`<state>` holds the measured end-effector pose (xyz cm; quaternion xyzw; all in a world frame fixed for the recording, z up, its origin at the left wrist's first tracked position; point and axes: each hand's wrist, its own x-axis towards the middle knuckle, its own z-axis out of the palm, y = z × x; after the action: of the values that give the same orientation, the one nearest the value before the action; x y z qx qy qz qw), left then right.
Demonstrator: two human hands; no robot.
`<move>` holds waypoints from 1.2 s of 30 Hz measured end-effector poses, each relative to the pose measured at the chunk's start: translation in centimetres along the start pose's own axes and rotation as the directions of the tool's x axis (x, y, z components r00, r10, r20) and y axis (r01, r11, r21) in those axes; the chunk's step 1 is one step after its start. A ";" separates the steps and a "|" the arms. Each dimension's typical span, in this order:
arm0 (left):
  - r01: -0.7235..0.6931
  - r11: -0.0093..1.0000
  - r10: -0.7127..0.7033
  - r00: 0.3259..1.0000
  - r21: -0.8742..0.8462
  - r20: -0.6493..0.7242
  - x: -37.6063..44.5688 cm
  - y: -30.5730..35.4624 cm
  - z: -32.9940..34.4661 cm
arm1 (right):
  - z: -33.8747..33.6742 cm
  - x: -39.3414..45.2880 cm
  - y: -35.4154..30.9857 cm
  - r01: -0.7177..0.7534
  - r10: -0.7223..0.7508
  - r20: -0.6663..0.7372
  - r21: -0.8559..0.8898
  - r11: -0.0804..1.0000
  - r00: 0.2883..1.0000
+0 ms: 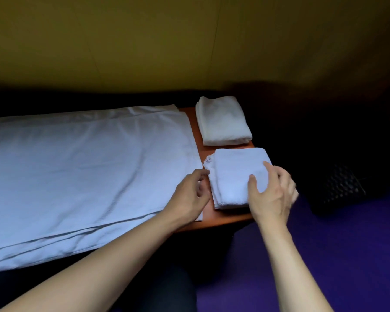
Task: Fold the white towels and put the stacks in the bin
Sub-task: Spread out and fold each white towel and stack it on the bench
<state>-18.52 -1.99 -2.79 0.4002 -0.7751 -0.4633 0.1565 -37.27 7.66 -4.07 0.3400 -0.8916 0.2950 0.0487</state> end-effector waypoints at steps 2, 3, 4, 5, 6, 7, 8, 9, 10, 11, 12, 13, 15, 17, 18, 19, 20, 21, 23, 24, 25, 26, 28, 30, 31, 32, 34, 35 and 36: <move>-0.063 0.995 0.067 0.996 0.072 -0.064 -1.0 -1.2 -0.6 | 0.9 -1.1 -0.7 0.128 -0.117 0.139 -0.071 0.989 0.983; -0.082 0.980 0.100 0.991 0.184 -0.091 -1.4 -2.0 -1.0 | 1.6 -1.7 -0.9 0.171 -0.140 0.228 -0.124 0.977 0.964; -0.090 0.944 0.131 0.985 0.317 -0.111 -1.8 -2.9 -1.5 | 2.2 -2.2 -1.0 0.204 -0.149 0.286 -0.173 0.964 0.947; -0.088 0.897 0.150 0.982 0.433 -0.112 -2.2 -3.7 -2.0 | 2.7 -2.5 -1.1 0.222 -0.153 0.310 -0.205 0.953 0.939; -0.083 0.853 0.149 0.985 0.516 -0.088 -2.5 -4.4 -2.4 | 2.9 -2.6 -1.2 0.224 -0.150 0.309 -0.221 0.949 0.939; -0.084 0.817 0.138 0.989 0.570 -0.052 -2.8 -4.9 -2.7 | 2.9 -2.6 -1.2 0.216 -0.142 0.304 -0.224 0.951 0.942; -0.095 0.789 0.137 0.990 0.607 -0.023 -3.0 -5.3 -2.9 | 2.8 -2.5 -1.3 0.203 -0.130 0.303 -0.222 0.954 0.944; -0.106 0.763 0.148 0.989 0.638 -0.012 -3.1 -5.7 -2.9 | 2.7 -2.3 -1.4 0.187 -0.116 0.303 -0.217 0.958 0.946; -0.111 0.742 0.162 0.987 0.662 -0.017 -3.1 -5.8 -2.8 | 2.6 -2.2 -1.6 0.168 -0.103 0.294 -0.205 0.964 0.950; -0.106 0.728 0.178 0.983 0.677 -0.037 -3.1 -5.9 -2.6 | 2.5 -2.0 -2.0 0.154 -0.100 0.275 -0.182 0.971 0.956; -0.093 0.722 0.187 0.980 0.686 -0.064 -2.9 -5.8 -2.5 | 2.4 -2.0 -2.3 0.148 -0.110 0.245 -0.146 0.978 0.963; -0.074 0.721 0.187 0.978 0.689 -0.090 -2.7 -5.8 -2.4 | 2.4 -2.1 -2.7 0.152 -0.129 0.202 -0.103 0.983 0.971; -0.019 0.724 0.146 0.981 0.690 -0.126 -2.2 -5.4 -2.1 | 2.3 -2.2 -3.7 0.179 -0.174 0.108 -0.032 0.983 0.979; 0.051 0.720 0.090 0.982 0.692 -0.166 -1.7 -5.0 -1.4 | 2.5 -2.3 -4.8 0.200 -0.202 0.080 0.035 0.979 0.976; 0.077 0.725 0.073 0.980 0.684 -0.188 -1.4 -4.7 -1.0 | 2.7 -2.4 -5.3 0.212 -0.217 0.087 0.057 0.976 0.972; 0.093 0.739 0.073 0.973 0.668 -0.217 -1.2 -4.5 -0.7 | 2.9 -2.5 -5.8 0.230 -0.236 0.096 0.069 0.971 0.967; 0.109 0.761 0.072 0.966 0.640 -0.249 -0.9 -4.3 -0.5 | 3.2 -2.5 -6.3 0.246 -0.254 0.111 0.078 0.966 0.961; 0.129 0.792 0.050 0.960 0.597 -0.274 -0.6 -4.2 -0.3 | 3.6 -2.4 -6.8 0.259 -0.269 0.135 0.088 0.962 0.954; 0.175 0.860 -0.029 0.955 0.480 -0.295 -0.2 -4.0 -0.3 | 4.0 -1.9 -7.8 0.274 -0.291 0.193 0.112 0.955 0.937; 0.189 0.894 -0.064 0.951 0.406 -0.302 -0.1 -3.9 -0.5 | 4.2 -1.6 -8.4 0.278 -0.301 0.214 0.133 0.951 0.929; 0.194 0.928 -0.092 0.947 0.317 -0.309 -0.1 -3.9 -0.8 | 4.3 -1.2 -9.0 0.265 -0.298 0.245 0.161 0.951 0.923; 0.186 0.959 -0.110 0.940 0.214 -0.324 -0.2 -3.8 -1.2 | 4.2 -0.7 -9.8 0.226 -0.270 0.285 0.179 0.958 0.920; 0.165 0.986 -0.155 0.925 0.000 -0.346 -0.8 -3.3 -2.1 | 4.2 0.4 -11.3 0.114 -0.171 0.378 0.168 0.979 0.910; 0.147 0.984 -0.173 0.919 -0.100 -0.355 -1.9 -2.6 -2.9 | 4.3 1.6 -13.0 0.001 -0.054 0.449 0.116 0.993 0.892; 0.134 0.984 -0.168 0.919 -0.118 -0.357 -2.4 -2.3 -3.2 | 4.5 2.3 -13.7 -0.081 0.008 0.496 0.126 0.989 0.868; 0.115 0.984 -0.158 0.921 -0.137 -0.357 -3.0 -2.0 -3.4 | 5.0 3.0 -14.4 -0.200 0.078 0.568 0.154 0.968 0.819; 0.085 0.981 -0.141 0.929 -0.172 -0.343 -3.8 -1.6 -4.0 | 6.2 4.0 -15.4 -0.426 0.157 0.708 0.220 0.877 0.689; 0.075 0.981 -0.134 0.932 -0.181 -0.338 -4.1 -1.5 -4.4 | 7.3 4.6 -15.6 -0.479 0.157 0.741 0.244 0.843 0.653; 0.064 0.981 -0.124 0.934 -0.185 -0.334 -4.4 -1.4 -4.9 | 8.0 5.1 -16.1 -0.492 0.156 0.740 0.259 0.831 0.654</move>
<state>-12.08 -1.91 -0.84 0.4966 -0.6731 -0.4580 0.3008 -29.98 -9.33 -1.22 0.2565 -0.7999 0.3428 -0.4206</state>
